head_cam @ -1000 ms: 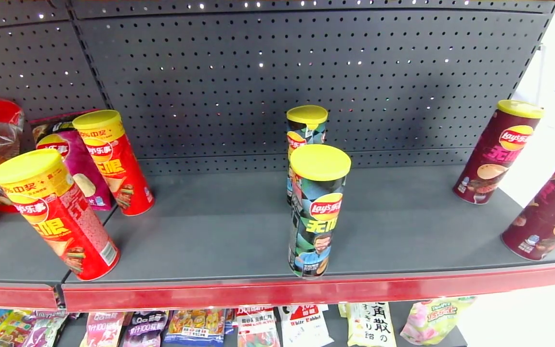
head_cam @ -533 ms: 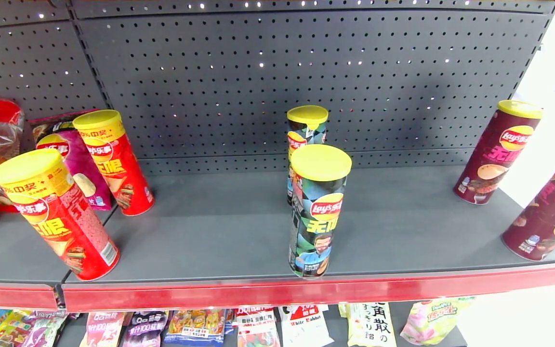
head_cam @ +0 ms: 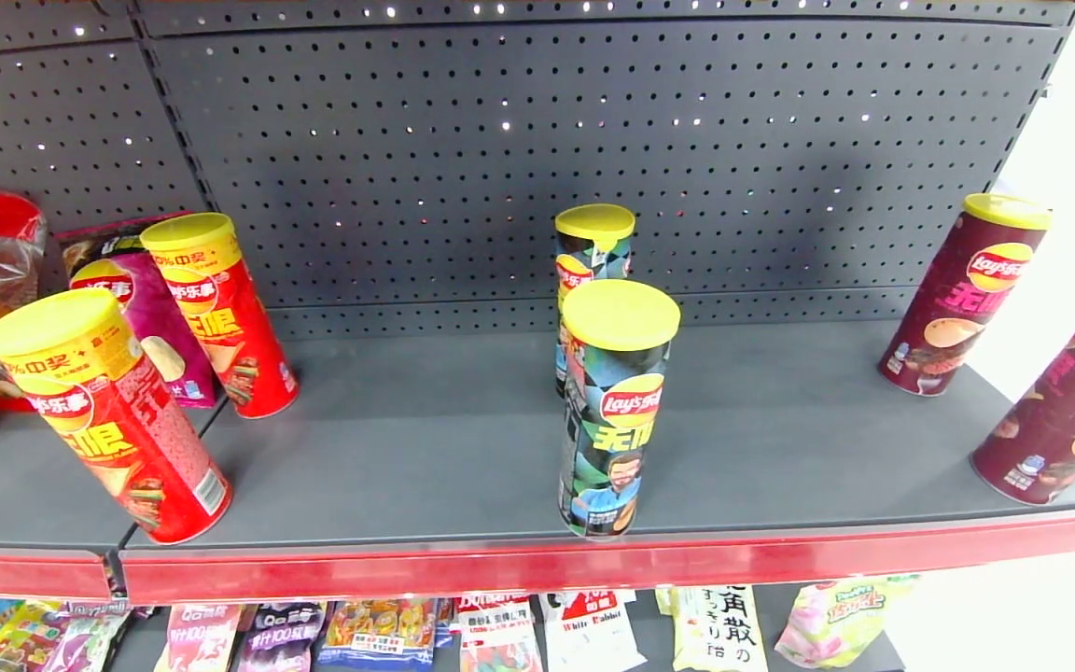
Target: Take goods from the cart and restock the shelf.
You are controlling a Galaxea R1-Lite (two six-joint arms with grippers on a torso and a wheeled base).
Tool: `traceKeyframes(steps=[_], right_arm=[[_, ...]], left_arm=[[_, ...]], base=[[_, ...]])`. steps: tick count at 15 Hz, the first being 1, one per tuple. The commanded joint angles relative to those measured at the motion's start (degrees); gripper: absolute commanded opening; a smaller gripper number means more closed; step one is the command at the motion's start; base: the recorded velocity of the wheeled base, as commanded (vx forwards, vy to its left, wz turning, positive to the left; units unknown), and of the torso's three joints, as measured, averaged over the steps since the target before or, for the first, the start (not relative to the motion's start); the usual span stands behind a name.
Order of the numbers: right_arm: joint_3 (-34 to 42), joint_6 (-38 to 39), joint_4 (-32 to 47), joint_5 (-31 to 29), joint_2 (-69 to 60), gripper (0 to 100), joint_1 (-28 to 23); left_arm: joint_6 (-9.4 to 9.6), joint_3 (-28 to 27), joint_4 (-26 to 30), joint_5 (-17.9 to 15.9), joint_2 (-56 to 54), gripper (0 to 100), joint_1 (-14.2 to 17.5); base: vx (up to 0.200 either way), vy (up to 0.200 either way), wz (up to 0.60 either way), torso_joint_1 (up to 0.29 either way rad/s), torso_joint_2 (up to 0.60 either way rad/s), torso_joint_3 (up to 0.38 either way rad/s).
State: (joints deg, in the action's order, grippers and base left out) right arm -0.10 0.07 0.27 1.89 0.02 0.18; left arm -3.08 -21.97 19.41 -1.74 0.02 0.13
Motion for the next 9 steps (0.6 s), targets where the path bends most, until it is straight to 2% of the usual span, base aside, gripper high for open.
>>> traceKeyframes(steps=[1,3,5,6,7,8,9], right_arm=[[0.0,0.0,0.0,0.0,0.0,100,0.0],[0.0,0.0,0.0,0.0,0.0,100,0.0],[0.0,0.0,0.0,0.0,0.0,100,0.0],[0.0,0.0,0.0,0.0,0.0,100,0.0],[0.0,0.0,0.0,0.0,0.0,100,0.0],[0.0,0.0,0.0,0.0,0.0,100,0.0],[0.0,0.0,0.0,0.0,0.0,100,0.0]], left_arm=[[-0.34,-0.4,0.0,-0.2,0.0,100,0.0],[-2.63,1.4,0.0,-1.2,0.0,100,0.0],[-2.63,5.9,-2.2,-1.8,0.0,100,0.0],[-2.36,12.7,-8.6,-1.8,0.0,100,0.0],[-1.93,16.9,-13.2,-1.6,0.0,100,0.0],[-0.34,21.6,-21.0,-1.7,0.0,100,0.0],[-0.52,21.4,-20.3,-1.4,0.0,100,0.0]], base=[[0.0,0.0,0.0,0.0,0.0,0.0],[0.0,0.0,0.0,0.0,0.0,0.0],[0.0,0.0,0.0,0.0,0.0,0.0],[0.0,0.0,0.0,0.0,0.0,0.0],[0.0,0.0,0.0,0.0,0.0,0.0],[0.0,0.0,0.0,0.0,0.0,0.0],[0.0,0.0,0.0,0.0,0.0,0.0]])
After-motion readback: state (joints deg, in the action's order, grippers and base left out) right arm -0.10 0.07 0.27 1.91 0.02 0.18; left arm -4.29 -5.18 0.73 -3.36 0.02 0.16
